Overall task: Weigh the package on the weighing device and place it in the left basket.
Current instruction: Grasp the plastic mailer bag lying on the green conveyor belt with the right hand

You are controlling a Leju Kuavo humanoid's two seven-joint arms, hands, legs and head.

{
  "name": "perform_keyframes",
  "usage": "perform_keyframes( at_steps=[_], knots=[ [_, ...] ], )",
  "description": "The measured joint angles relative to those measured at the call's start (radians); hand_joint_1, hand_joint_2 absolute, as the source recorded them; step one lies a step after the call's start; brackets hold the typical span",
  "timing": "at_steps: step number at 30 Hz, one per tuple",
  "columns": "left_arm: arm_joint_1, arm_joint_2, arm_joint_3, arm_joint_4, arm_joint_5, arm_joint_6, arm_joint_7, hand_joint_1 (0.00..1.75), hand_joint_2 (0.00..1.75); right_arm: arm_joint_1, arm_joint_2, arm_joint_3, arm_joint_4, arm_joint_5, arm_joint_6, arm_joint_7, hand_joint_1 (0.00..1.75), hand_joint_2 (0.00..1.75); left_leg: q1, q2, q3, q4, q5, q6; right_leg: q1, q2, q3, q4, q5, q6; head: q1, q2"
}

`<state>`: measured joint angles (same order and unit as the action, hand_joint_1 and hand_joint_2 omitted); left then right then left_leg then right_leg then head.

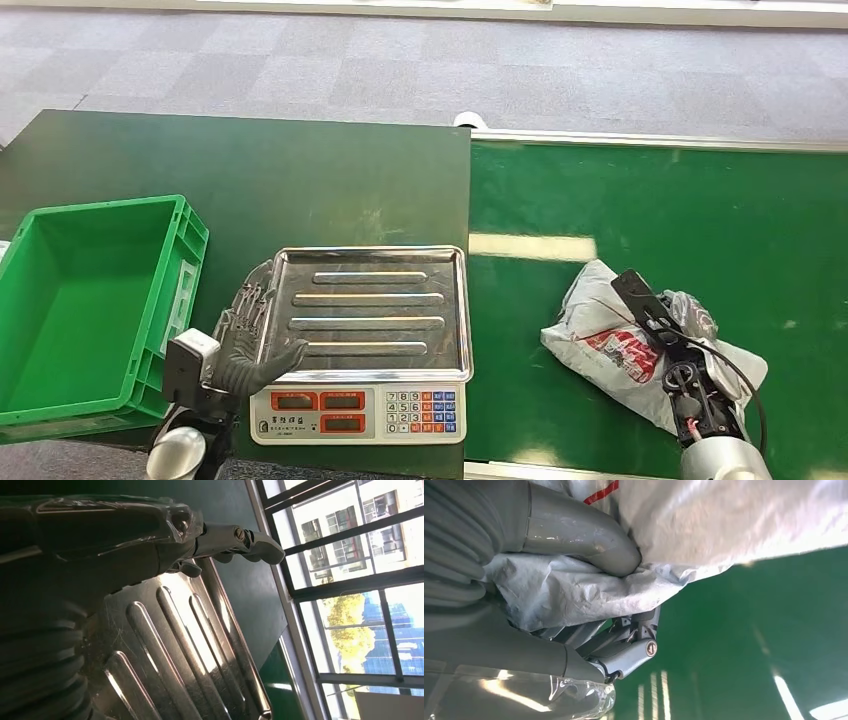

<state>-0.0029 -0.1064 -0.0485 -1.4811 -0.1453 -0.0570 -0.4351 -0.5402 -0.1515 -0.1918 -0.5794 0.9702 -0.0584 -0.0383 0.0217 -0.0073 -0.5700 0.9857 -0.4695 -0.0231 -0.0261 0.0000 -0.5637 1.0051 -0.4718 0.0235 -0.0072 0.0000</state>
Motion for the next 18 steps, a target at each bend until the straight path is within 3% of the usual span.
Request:
perform_keyframes(
  at_steps=[4,6,11,18],
  knots=[
    [0.019,-0.001,0.009,-0.021,0.039,0.035,-0.075,0.0,1.75,0.083,0.059,0.026,-0.205,-0.196,-0.019,-0.234,1.75,1.75,0.001,-0.001,0.0,0.0,0.0,0.0,0.001,0.0,-0.001,0.0,0.0,0.0,0.0,0.0],
    [0.018,-0.001,0.01,-0.022,0.057,0.047,-0.107,0.0,1.75,0.143,0.088,0.072,-0.348,-0.281,-0.057,-0.312,1.75,1.75,0.001,0.0,0.0,0.0,0.0,0.0,0.001,0.0,-0.002,0.0,0.0,0.0,0.0,0.0],
    [-0.002,-0.001,0.01,-0.013,0.095,0.063,-0.142,0.0,1.75,0.224,0.111,0.184,-0.603,-0.392,-0.158,-0.399,1.75,1.75,0.0,0.001,-0.001,0.0,0.0,0.0,0.0,0.0,-0.002,0.0,0.0,0.0,0.0,0.0],
    [-0.034,0.0,0.01,-0.012,0.144,0.134,-0.191,0.0,1.75,0.189,0.12,0.316,-0.758,-0.412,-0.222,-0.478,1.75,1.75,0.0,0.002,-0.001,0.0,0.001,0.0,0.0,0.001,-0.002,0.0,0.001,0.0,0.0,0.0]
  ],
)
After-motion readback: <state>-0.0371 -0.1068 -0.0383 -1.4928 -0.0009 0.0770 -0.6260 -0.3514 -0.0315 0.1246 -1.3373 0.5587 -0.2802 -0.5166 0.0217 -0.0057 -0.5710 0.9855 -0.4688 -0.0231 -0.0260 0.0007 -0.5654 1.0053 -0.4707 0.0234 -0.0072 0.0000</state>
